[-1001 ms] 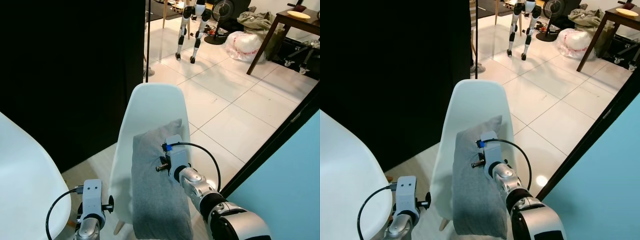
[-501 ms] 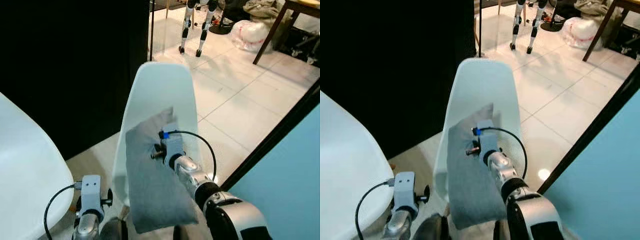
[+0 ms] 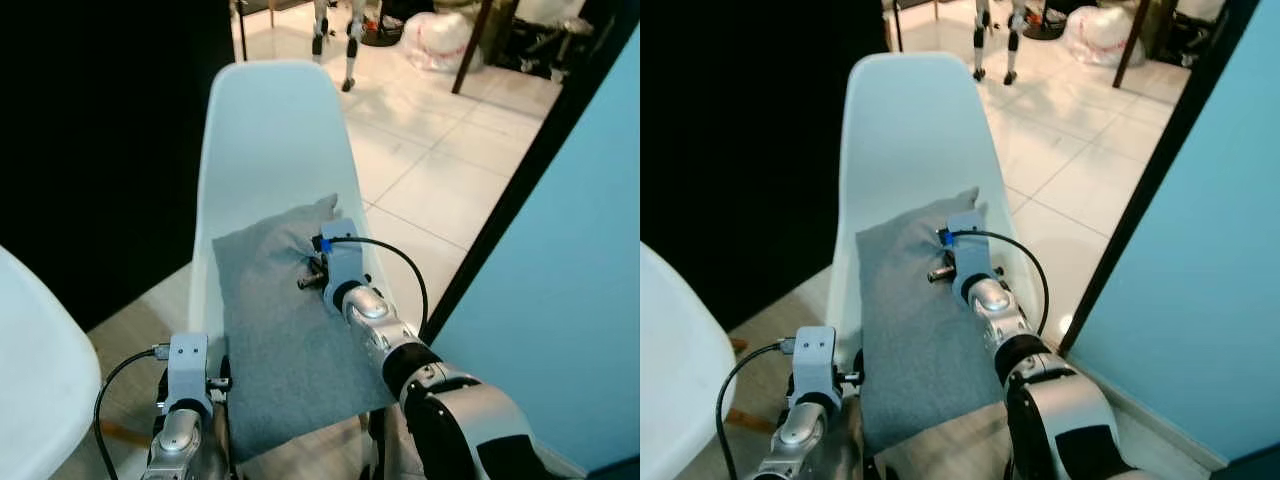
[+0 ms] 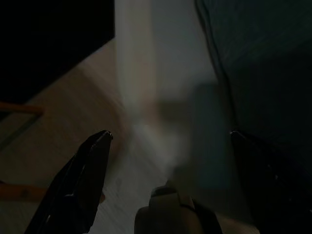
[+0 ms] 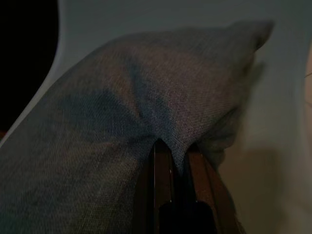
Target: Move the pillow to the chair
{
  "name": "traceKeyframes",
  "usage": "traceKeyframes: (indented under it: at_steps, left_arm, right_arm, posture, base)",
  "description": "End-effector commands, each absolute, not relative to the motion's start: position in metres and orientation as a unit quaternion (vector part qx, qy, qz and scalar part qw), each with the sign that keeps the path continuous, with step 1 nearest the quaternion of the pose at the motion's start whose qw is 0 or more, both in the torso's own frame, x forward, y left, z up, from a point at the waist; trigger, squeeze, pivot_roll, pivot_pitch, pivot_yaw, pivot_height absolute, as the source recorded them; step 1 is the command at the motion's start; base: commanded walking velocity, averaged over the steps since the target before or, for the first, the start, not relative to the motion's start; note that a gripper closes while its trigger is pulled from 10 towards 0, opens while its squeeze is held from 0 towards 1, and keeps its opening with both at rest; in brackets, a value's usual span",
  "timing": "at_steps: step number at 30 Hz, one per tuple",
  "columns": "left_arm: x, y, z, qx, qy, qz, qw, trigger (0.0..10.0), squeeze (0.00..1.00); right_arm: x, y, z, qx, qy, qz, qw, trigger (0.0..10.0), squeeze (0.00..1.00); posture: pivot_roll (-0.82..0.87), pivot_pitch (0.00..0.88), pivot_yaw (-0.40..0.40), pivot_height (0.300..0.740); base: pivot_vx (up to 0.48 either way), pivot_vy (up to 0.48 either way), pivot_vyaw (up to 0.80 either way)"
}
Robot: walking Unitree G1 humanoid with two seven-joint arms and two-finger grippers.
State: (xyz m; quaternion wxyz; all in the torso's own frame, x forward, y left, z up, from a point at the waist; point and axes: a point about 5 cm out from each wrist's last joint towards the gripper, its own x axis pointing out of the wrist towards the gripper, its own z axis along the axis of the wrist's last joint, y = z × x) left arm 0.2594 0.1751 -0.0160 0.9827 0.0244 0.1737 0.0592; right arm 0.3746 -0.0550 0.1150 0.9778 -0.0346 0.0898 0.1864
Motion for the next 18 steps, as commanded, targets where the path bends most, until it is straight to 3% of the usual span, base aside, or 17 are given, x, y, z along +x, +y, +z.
traceKeyframes:
  at_steps: [1,13,16,18]
  left_arm:
    - [0.256,0.170,-0.018,0.030,0.174,0.048,0.983,10.0,0.00]
    - [0.251,0.168,-0.023,0.029,0.187,0.047,0.981,10.0,0.00]
    - [0.251,0.168,-0.023,0.029,0.187,0.048,0.981,10.0,0.00]
    - [0.250,0.167,-0.024,0.028,0.186,0.050,0.981,10.0,0.00]
  right_arm:
    - [0.381,-0.052,0.132,-0.031,0.062,0.187,0.980,10.0,0.00]
    - [0.404,-0.035,0.222,0.119,-0.061,0.195,0.972,10.0,0.00]
    - [0.402,-0.034,0.207,0.091,-0.034,0.187,0.978,10.0,0.00]
    - [0.395,-0.033,0.177,0.007,0.012,0.177,0.984,10.0,0.00]
  posture:
    - [0.09,0.140,-0.043,0.547]
    - [0.09,0.155,-0.043,0.547]
    - [0.09,0.155,-0.049,0.547]
    - [0.10,0.157,-0.052,0.547]
  base:
    - [0.000,0.000,0.00]
    - [0.000,0.000,0.00]
    - [0.000,0.000,0.00]
    - [0.000,0.000,0.00]
